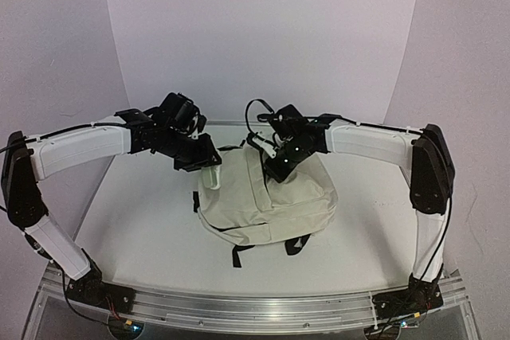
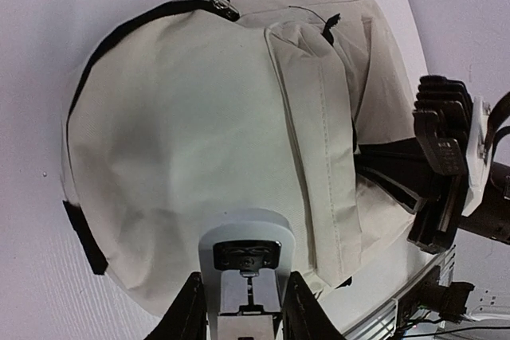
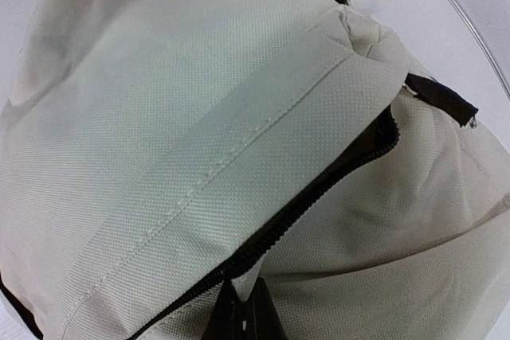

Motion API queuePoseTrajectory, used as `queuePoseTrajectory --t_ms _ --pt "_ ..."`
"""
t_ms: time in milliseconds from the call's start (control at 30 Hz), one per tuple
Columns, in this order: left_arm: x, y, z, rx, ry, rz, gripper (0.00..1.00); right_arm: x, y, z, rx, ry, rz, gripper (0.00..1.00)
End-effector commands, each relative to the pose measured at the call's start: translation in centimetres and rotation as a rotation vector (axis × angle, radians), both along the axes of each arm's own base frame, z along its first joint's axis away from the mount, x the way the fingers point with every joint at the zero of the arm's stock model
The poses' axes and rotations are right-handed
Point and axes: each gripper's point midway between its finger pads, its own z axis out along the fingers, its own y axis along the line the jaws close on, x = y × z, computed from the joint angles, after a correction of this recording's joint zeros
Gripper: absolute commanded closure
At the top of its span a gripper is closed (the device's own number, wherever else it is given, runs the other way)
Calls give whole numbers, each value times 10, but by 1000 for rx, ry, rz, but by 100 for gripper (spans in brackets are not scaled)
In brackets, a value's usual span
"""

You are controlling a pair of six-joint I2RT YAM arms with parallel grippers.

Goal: Pack the student bag
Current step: Adjust the student bag at the center of the board.

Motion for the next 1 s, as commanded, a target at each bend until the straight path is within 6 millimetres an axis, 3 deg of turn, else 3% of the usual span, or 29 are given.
queuePoseTrajectory --t_ms 0,67,133,333,367,433,567,967 --pt "7 -2 23 -61 -59 9 92 4 -68 -22 -152 85 -79 100" --pt "9 -5 20 -65 -54 4 92 27 -77 -2 -97 60 -160 100" --pt "10 -8 18 -67 -49 -4 92 35 -75 17 -34 50 -192 100" --pt "11 -7 20 -68 -53 1 93 24 -61 47 118 106 -231 100" --pt "11 -7 19 -68 -51 3 93 23 -60 50 133 115 -244 96" --pt "10 -7 19 -71 -49 5 93 18 -56 51 158 144 -250 74" --pt "9 -6 19 -73 -48 7 93 10 -43 50 150 140 -248 47" --pt "8 -3 22 -72 -55 13 93 45 -51 16 -40 -7 -421 45"
